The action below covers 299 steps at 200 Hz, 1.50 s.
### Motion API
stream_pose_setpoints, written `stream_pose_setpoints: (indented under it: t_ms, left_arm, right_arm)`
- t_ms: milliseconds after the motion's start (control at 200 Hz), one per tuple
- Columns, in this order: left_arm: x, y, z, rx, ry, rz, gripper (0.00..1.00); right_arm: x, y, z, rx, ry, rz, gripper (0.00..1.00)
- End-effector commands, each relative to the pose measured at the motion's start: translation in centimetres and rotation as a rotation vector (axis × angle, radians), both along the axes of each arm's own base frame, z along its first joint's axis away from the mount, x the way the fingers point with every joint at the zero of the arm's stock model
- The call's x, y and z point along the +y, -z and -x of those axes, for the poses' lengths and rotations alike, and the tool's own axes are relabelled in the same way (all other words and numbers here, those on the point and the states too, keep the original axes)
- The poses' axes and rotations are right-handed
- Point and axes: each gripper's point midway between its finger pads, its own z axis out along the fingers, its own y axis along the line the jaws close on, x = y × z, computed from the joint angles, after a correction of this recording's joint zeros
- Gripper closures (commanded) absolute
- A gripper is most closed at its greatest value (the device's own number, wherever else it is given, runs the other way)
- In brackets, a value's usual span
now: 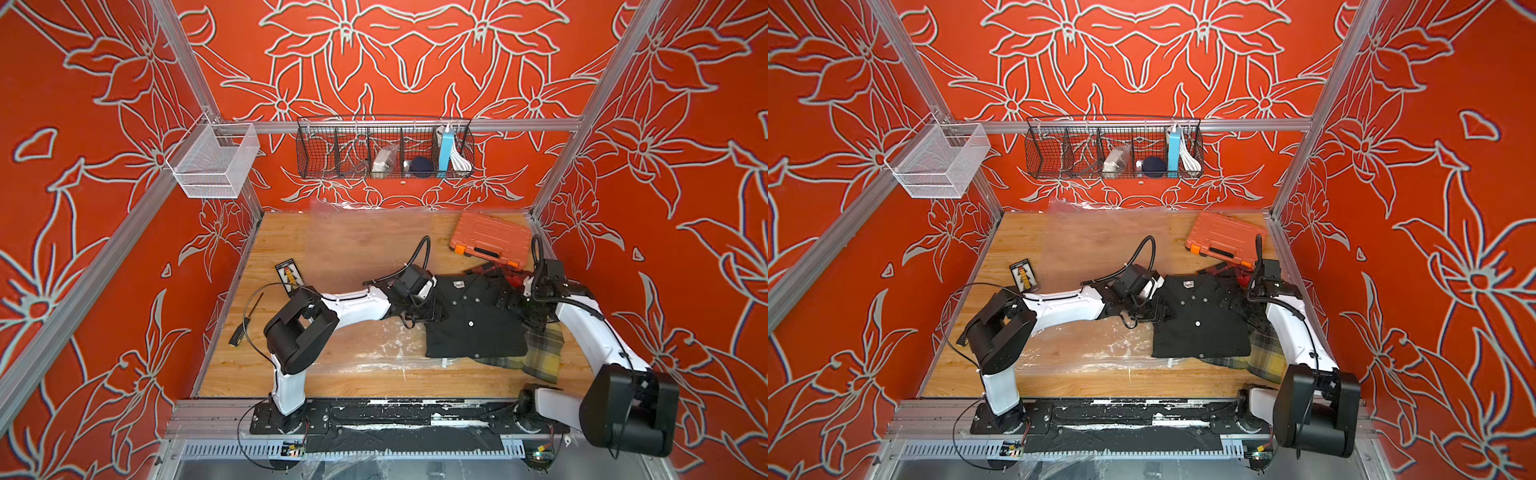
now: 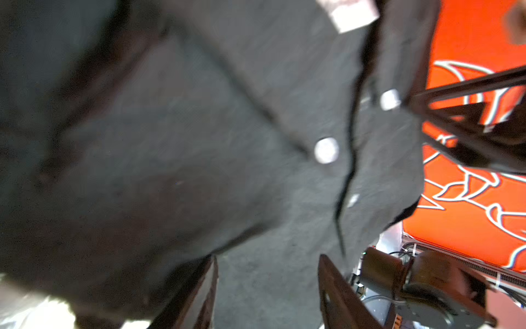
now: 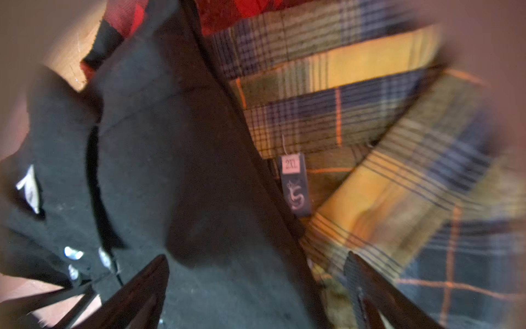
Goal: Place the folded shirt into the vacuum bag
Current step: Pick up the shirt from the center of the board.
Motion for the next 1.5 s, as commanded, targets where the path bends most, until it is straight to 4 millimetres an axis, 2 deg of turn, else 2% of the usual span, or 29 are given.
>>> stream_pose_setpoints:
  t_ms: [0, 85, 225, 345, 505, 580, 731, 826, 966, 1081, 1141, 1216, 1336, 1491]
  left_arm:
    - [-1.8, -4.8, 0.8, -0.063, 0.035, 0.052, 0.44]
    - [-3.8, -5.5, 1.4, -0.043, 0.060, 0.103, 0.46]
    - [-6.4, -4.7, 2.0, -0.017, 0.113, 0.115, 0.49]
    - [-7.7, -3.0, 1.5, -0.002, 0.125, 0.101, 0.52]
    - [-8.6, -0.5, 0.7, 0.018, 0.139, 0.068, 0.53]
    - [-8.7, 0.4, 0.6, 0.028, 0.139, 0.056, 0.53]
    - [-8.5, 0.8, 0.6, 0.027, 0.135, 0.051, 0.53]
    - [-8.5, 1.0, 0.6, 0.032, 0.135, 0.049, 0.54]
    - [-8.2, 1.2, 0.7, 0.036, 0.131, 0.042, 0.54]
    - [-7.7, 1.2, 0.7, 0.033, 0.126, 0.034, 0.55]
    - [-7.5, 1.4, 0.7, 0.035, 0.122, 0.027, 0.55]
    - [-7.2, 1.9, 0.6, 0.037, 0.117, 0.016, 0.55]
    - [-7.2, 2.5, 0.5, 0.045, 0.112, 0.007, 0.57]
    - [-7.1, 3.7, 0.7, 0.061, 0.115, -0.007, 0.59]
  right_arm:
    - [0.5, 0.9, -0.4, -0.005, 0.004, -0.063, 0.02]
    - [1.2, 1.3, -0.3, -0.003, 0.005, -0.113, 0.02]
    - [2.3, 1.7, -0.2, -0.005, 0.015, -0.210, 0.02]
    - [3.1, 0.8, -0.4, -0.030, 0.003, -0.259, 0.07]
    - [4.9, -1.1, -0.5, -0.087, -0.012, -0.375, 0.20]
    - [5.4, -1.9, -0.4, -0.091, -0.027, -0.404, 0.24]
    - [6.4, -2.9, 0.0, -0.086, -0.060, -0.433, 0.29]
    - [6.5, -2.3, 0.4, -0.068, -0.068, -0.407, 0.29]
    - [4.5, 0.3, 1.8, 0.017, -0.041, -0.262, 0.22]
    - [2.3, 1.0, 2.3, 0.041, -0.031, -0.118, 0.15]
    - [2.1, 1.1, 2.2, 0.045, -0.047, -0.100, 0.13]
    - [3.1, 1.7, 2.3, 0.069, -0.075, -0.161, 0.13]
    - [4.9, 2.4, 1.8, 0.065, -0.093, -0.272, 0.20]
    - [6.5, 0.3, 0.7, 0.001, -0.139, -0.308, 0.28]
